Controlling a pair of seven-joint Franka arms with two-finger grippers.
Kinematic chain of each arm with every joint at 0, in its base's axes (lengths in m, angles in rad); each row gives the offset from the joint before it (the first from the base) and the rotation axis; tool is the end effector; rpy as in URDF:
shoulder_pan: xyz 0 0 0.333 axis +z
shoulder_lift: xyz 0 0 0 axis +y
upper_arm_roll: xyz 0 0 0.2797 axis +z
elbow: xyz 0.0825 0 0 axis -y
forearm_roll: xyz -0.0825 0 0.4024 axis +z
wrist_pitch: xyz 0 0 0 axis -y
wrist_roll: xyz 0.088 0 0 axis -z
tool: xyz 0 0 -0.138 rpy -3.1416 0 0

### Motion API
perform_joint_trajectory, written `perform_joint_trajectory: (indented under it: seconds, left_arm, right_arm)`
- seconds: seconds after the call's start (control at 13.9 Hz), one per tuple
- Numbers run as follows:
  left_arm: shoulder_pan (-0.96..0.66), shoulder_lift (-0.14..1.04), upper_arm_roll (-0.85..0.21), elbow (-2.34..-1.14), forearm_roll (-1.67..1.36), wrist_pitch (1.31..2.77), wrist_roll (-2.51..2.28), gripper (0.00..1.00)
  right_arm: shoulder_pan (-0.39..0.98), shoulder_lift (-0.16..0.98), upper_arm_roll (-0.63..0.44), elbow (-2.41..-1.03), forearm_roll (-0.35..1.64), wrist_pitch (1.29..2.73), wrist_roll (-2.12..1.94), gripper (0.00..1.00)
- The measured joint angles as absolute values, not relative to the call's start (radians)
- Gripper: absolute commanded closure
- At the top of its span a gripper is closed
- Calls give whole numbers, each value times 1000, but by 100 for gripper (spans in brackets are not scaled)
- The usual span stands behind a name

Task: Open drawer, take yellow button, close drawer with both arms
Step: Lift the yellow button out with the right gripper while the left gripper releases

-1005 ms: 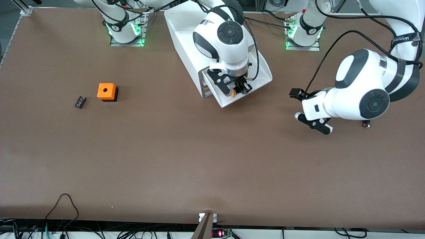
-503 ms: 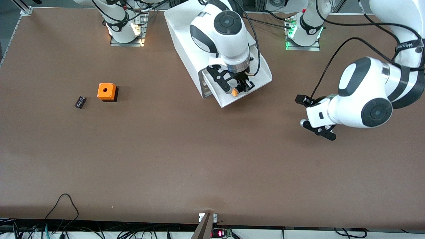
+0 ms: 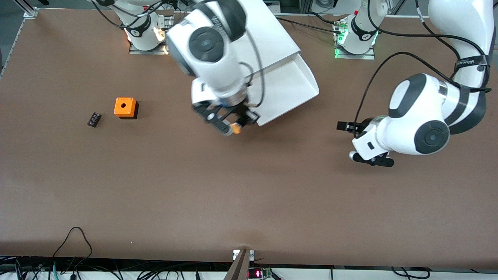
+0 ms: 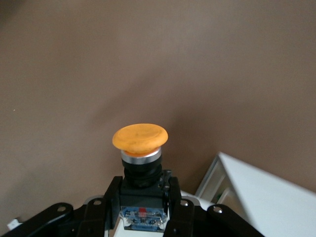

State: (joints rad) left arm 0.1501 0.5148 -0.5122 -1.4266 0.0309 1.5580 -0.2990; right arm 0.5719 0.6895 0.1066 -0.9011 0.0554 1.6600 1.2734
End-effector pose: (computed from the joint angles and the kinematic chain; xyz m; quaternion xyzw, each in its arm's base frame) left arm 0.6172 -0.1875 0.3414 0.9810 -0.0250 -0.1850 0.0521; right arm 0.5894 0.4518 0.4418 -0.9492 0.3064 0.0300 0.0646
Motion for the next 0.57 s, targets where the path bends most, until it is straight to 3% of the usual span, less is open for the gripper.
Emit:
perform_joint_trajectory:
  seconds: [0.57]
  left_arm:
    - [124,438,-627,-1696,32,1926,-808,0]
  right_arm:
    - [306,689,98,-945,53,1562,609,100]
